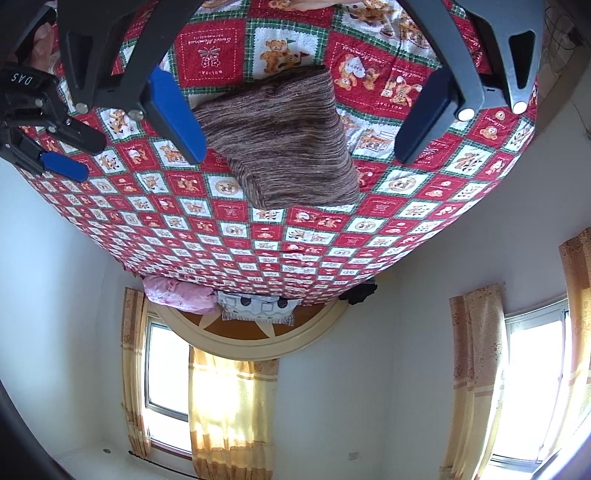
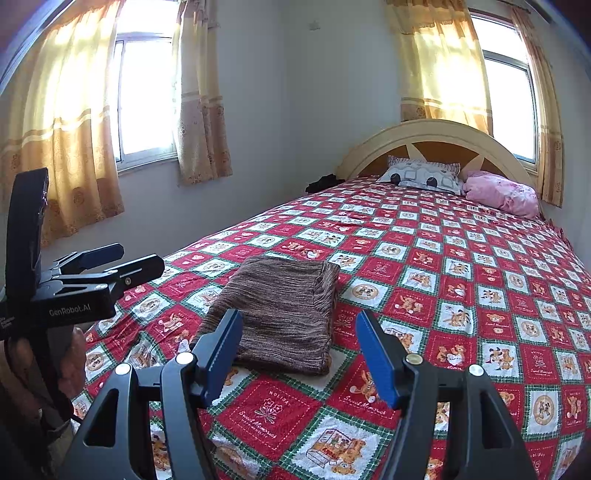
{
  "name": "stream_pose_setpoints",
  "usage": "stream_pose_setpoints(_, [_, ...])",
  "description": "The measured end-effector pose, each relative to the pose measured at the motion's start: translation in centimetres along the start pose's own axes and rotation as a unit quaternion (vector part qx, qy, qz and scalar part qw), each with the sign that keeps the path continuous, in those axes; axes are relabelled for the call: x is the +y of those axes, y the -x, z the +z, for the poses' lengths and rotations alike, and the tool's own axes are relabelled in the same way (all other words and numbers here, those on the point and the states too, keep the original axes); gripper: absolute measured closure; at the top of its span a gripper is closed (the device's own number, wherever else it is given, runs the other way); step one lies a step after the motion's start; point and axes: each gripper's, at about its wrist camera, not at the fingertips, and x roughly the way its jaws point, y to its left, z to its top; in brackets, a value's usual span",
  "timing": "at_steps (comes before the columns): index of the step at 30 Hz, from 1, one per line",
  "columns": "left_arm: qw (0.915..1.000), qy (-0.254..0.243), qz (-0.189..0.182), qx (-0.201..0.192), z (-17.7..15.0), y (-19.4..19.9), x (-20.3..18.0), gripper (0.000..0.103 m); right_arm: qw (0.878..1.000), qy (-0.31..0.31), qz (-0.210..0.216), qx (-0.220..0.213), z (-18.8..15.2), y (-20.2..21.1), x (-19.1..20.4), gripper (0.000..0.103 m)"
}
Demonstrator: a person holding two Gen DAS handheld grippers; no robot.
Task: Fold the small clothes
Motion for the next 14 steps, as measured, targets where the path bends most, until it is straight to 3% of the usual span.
stream_pose_setpoints(14, [0.9999,-0.002,0.009,-0.005,-0.49,-0.20,0.18,0.000,1.000,0.012,0.010,0.010,-0.78,-0.04,0.23,0.038])
